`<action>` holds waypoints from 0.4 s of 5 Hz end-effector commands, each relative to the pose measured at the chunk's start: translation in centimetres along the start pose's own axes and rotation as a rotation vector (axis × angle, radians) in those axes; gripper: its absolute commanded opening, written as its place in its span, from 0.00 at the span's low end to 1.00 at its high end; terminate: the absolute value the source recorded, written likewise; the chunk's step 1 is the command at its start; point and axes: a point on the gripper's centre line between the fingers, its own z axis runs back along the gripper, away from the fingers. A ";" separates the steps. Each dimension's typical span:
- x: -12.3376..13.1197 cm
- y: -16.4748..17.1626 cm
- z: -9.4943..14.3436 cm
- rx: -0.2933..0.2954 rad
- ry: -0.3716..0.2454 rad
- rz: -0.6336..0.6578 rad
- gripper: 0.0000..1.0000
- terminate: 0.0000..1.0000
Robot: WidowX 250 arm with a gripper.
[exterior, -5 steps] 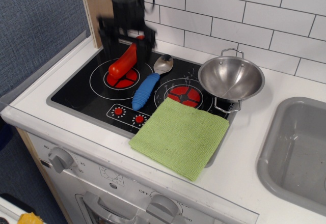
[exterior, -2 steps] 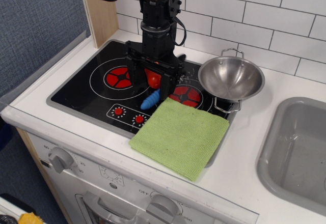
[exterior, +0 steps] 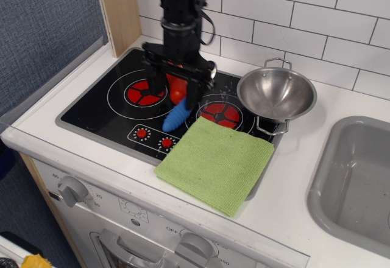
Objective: Put the blue spoon to the left of the hot dog
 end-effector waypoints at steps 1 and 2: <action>0.5 2.9 3.6 -0.014 -0.101 0.062 1.00 0.00; 0.6 3.6 4.4 -0.026 -0.105 0.053 1.00 0.00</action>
